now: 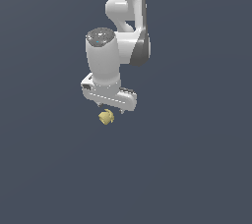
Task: Pick up the object and move it to a goal position.
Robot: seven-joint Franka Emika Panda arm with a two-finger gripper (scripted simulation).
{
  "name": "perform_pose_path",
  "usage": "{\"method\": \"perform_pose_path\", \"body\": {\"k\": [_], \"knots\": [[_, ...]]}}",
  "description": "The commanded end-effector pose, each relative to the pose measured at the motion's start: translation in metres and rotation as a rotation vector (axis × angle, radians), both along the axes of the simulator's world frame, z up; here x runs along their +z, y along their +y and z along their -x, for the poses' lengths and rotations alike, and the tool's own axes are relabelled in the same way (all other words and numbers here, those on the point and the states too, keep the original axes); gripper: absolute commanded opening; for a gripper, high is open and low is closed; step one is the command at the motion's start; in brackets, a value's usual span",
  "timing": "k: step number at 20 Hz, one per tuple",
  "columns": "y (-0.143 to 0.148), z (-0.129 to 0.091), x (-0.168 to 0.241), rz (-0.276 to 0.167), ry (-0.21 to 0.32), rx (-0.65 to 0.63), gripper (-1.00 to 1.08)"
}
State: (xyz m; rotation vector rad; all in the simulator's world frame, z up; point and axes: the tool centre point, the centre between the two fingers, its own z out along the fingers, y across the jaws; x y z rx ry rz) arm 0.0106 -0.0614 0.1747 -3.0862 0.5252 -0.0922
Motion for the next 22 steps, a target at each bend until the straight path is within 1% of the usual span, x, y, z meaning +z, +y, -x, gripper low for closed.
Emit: {"method": "perform_pose_path", "body": {"k": [1, 7, 12, 17, 22], "knots": [[-0.005, 0.006, -0.016, -0.006, 0.011, -0.081, 1.00], [-0.016, 0.020, -0.050, -0.014, 0.035, -0.264, 1.00], [-0.023, 0.029, -0.069, -0.015, 0.048, -0.371, 1.00], [-0.027, 0.035, -0.081, -0.014, 0.056, -0.436, 1.00], [-0.029, 0.037, -0.084, -0.014, 0.059, -0.458, 1.00]]}}
